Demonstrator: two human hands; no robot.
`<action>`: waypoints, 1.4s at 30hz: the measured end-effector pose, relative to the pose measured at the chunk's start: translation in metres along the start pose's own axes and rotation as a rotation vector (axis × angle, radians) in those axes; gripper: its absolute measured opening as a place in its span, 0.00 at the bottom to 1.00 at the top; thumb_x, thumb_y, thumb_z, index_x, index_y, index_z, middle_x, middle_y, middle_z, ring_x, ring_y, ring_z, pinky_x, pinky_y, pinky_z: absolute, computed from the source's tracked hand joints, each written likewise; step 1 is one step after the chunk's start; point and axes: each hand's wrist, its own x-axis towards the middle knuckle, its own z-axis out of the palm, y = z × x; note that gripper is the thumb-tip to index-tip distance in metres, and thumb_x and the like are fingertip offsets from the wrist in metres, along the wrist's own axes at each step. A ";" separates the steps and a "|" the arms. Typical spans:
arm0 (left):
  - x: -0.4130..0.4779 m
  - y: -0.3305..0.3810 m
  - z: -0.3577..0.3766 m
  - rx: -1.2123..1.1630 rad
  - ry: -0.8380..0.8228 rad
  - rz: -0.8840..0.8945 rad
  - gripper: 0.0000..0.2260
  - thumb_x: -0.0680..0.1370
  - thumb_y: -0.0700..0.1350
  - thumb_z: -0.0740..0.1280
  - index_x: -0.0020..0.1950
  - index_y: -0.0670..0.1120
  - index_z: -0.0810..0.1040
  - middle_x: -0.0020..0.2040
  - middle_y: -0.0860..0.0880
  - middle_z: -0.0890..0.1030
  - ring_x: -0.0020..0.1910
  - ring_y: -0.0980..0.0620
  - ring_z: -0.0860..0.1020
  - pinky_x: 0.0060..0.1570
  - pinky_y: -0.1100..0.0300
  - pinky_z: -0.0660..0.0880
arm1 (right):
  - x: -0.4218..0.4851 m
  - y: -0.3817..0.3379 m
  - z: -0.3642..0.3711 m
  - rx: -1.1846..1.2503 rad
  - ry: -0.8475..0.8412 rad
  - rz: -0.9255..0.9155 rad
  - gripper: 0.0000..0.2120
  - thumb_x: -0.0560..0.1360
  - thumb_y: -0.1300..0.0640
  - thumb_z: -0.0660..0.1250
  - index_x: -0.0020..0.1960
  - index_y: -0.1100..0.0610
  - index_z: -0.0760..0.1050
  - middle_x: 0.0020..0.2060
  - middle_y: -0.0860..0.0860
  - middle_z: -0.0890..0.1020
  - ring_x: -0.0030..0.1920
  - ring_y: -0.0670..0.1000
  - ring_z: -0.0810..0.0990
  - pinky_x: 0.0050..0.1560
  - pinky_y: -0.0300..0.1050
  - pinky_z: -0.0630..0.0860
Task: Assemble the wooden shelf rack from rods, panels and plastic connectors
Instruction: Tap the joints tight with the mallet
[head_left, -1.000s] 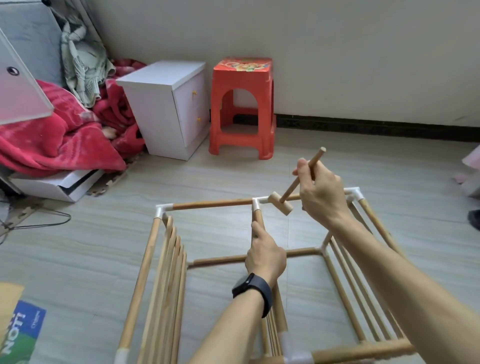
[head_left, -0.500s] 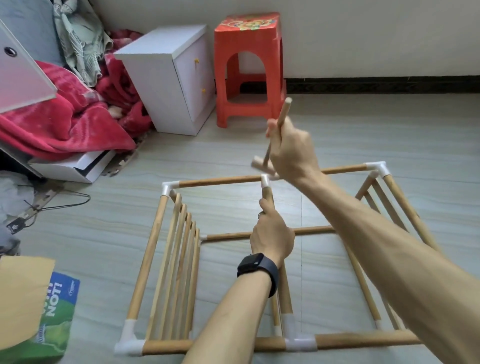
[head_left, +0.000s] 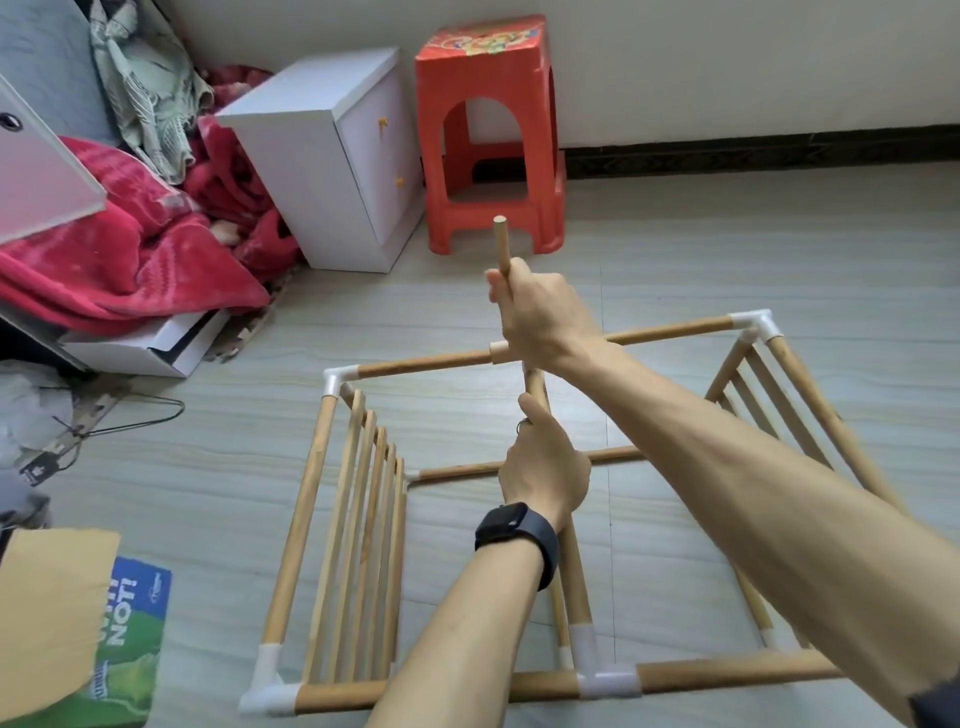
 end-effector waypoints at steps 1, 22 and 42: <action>0.000 -0.003 0.000 0.030 -0.003 0.003 0.25 0.75 0.37 0.59 0.71 0.44 0.55 0.54 0.44 0.77 0.45 0.40 0.76 0.43 0.49 0.73 | 0.001 0.001 -0.003 0.058 0.021 0.031 0.19 0.86 0.46 0.50 0.53 0.57 0.74 0.36 0.52 0.81 0.40 0.58 0.81 0.42 0.54 0.75; -0.045 0.067 0.046 0.293 -0.232 0.318 0.33 0.78 0.69 0.48 0.71 0.48 0.70 0.65 0.44 0.78 0.65 0.41 0.74 0.59 0.44 0.70 | -0.103 0.140 -0.151 -0.032 0.392 0.258 0.17 0.87 0.48 0.50 0.53 0.56 0.73 0.33 0.46 0.77 0.33 0.46 0.78 0.36 0.50 0.75; -0.076 0.102 0.101 0.105 -0.097 0.273 0.15 0.74 0.33 0.57 0.59 0.43 0.62 0.35 0.48 0.70 0.38 0.39 0.72 0.38 0.52 0.68 | -0.104 0.118 -0.147 -0.075 0.504 -0.042 0.16 0.87 0.55 0.52 0.54 0.65 0.73 0.34 0.48 0.76 0.30 0.45 0.78 0.33 0.43 0.76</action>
